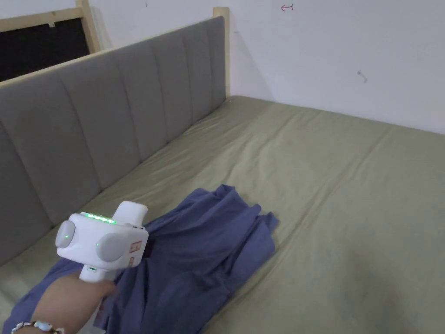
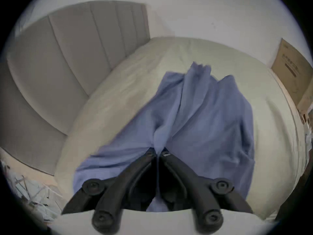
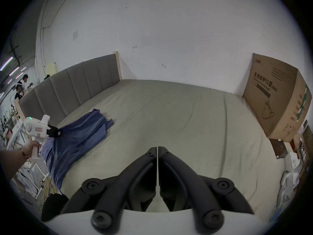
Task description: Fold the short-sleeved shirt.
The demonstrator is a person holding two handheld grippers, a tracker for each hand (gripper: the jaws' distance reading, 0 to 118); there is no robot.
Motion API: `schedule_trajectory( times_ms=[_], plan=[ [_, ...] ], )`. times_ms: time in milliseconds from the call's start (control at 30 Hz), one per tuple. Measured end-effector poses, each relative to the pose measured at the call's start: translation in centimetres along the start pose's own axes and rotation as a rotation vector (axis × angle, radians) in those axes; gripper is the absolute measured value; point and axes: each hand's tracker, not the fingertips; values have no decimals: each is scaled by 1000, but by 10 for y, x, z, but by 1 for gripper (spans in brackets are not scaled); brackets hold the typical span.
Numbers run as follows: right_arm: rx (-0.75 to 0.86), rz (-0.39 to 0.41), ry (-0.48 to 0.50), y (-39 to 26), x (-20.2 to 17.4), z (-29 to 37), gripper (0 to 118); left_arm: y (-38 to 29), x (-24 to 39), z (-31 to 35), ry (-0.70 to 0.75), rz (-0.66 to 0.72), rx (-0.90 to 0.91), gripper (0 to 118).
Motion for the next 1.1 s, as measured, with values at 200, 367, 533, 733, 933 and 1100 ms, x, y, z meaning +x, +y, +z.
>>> schedule_trajectory(
  times_ms=[200,367,533,733,933,1100],
  plan=[
    [78,-40,11,4,11,40,1,42,-20,102,17,-16,228,0],
    [137,-54,3,4,23,73,1,96,-1,202,-63,0,466,0],
    [197,-110,-25,1,43,109,1,140,85,286,-260,-120,568,0],
    [266,-173,-112,-5,75,150,1,161,209,319,-611,-150,544,0],
    [319,-310,-177,-21,115,188,1,155,342,274,-757,-249,384,0],
    [287,-332,-246,-39,140,200,1,118,454,206,-888,-290,57,0]
  ],
)
